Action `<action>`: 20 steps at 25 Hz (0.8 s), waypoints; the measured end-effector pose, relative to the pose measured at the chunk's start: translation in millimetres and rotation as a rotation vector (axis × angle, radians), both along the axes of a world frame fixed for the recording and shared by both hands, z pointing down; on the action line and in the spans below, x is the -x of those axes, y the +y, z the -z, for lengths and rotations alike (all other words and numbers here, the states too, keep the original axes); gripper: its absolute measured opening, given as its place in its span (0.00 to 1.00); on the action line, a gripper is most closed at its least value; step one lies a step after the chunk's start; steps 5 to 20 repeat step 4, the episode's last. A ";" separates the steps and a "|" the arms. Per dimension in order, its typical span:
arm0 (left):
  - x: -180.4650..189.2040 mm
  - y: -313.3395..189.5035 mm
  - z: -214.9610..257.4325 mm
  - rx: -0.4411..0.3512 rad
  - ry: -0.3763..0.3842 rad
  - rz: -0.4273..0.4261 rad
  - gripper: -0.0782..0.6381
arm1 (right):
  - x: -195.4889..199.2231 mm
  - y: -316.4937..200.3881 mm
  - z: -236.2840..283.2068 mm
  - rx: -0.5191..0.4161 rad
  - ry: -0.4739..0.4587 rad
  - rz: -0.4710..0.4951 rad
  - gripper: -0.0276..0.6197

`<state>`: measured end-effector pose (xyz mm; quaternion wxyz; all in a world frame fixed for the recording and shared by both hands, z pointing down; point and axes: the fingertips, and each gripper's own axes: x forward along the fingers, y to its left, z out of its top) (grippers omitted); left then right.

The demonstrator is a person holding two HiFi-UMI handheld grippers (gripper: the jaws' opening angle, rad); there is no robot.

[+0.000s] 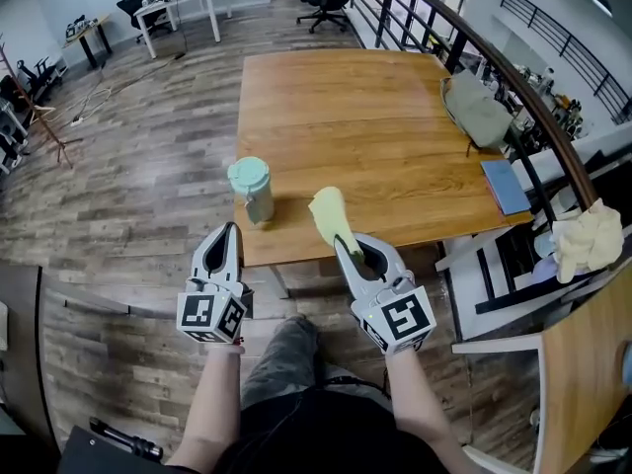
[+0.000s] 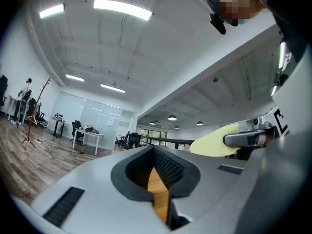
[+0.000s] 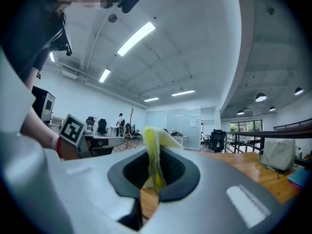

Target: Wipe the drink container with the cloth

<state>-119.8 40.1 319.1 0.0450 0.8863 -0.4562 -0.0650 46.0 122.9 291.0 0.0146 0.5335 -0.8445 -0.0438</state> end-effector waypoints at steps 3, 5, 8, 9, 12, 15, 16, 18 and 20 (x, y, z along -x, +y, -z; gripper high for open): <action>-0.3 10.2 11.9 -0.030 -0.002 -0.022 0.10 | 0.9 4.7 7.4 -0.019 -0.008 -0.013 0.08; 0.0 13.8 15.4 -0.040 -0.006 -0.030 0.10 | 1.1 6.0 9.6 -0.024 -0.013 -0.018 0.08; 0.0 13.8 15.4 -0.040 -0.006 -0.030 0.10 | 1.1 6.0 9.6 -0.024 -0.013 -0.018 0.08; 0.0 13.8 15.4 -0.040 -0.006 -0.030 0.10 | 1.1 6.0 9.6 -0.024 -0.013 -0.018 0.08; 0.0 13.8 15.4 -0.040 -0.006 -0.030 0.10 | 1.1 6.0 9.6 -0.024 -0.013 -0.018 0.08; 0.0 13.8 15.4 -0.040 -0.006 -0.030 0.10 | 1.1 6.0 9.6 -0.024 -0.013 -0.018 0.08; 0.0 13.8 15.4 -0.040 -0.006 -0.030 0.10 | 1.1 6.0 9.6 -0.024 -0.013 -0.018 0.08; 0.0 13.8 15.4 -0.040 -0.006 -0.030 0.10 | 1.1 6.0 9.6 -0.024 -0.013 -0.018 0.08; 0.0 13.8 15.4 -0.040 -0.006 -0.030 0.10 | 1.1 6.0 9.6 -0.024 -0.013 -0.018 0.08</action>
